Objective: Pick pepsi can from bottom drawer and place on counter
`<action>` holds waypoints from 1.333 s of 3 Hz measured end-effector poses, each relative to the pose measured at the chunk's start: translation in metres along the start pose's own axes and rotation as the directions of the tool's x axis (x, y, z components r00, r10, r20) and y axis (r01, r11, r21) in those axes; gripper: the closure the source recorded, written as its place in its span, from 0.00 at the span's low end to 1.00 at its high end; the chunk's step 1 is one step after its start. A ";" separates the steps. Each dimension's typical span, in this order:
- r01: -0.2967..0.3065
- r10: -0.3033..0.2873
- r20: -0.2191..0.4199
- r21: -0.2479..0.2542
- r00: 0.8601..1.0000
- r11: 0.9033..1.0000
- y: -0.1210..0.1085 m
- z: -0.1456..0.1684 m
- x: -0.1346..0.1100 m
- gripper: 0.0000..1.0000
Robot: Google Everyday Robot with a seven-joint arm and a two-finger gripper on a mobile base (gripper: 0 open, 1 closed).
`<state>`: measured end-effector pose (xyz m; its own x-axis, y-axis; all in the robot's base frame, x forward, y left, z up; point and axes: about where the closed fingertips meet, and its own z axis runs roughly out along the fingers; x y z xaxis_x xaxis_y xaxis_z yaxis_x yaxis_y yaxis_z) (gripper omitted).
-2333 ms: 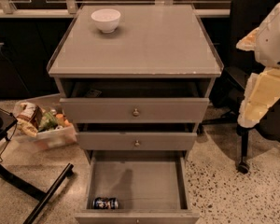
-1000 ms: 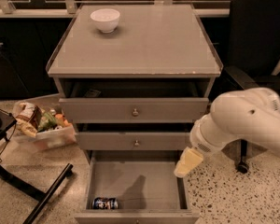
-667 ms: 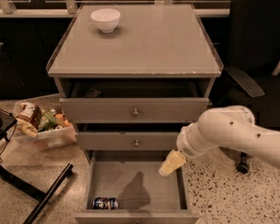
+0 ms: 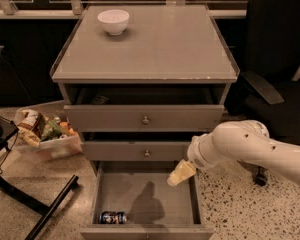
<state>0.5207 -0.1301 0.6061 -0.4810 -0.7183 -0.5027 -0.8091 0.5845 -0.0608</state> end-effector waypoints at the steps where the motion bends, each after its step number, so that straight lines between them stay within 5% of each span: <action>1: 0.025 -0.025 0.002 -0.046 1.000 0.999 -0.002 0.031 0.012 0.00; 3: 0.111 -0.082 0.161 -0.182 0.984 0.977 0.026 0.143 0.054 0.00; 4: 0.226 -0.166 0.275 -0.203 0.947 0.953 0.053 0.211 0.048 0.00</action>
Offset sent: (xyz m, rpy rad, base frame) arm -0.0001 0.0205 -0.1887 0.1795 0.0597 0.2090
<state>0.5256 -0.0544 0.3968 -0.2284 -0.6731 -0.7034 -0.9480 0.3182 0.0033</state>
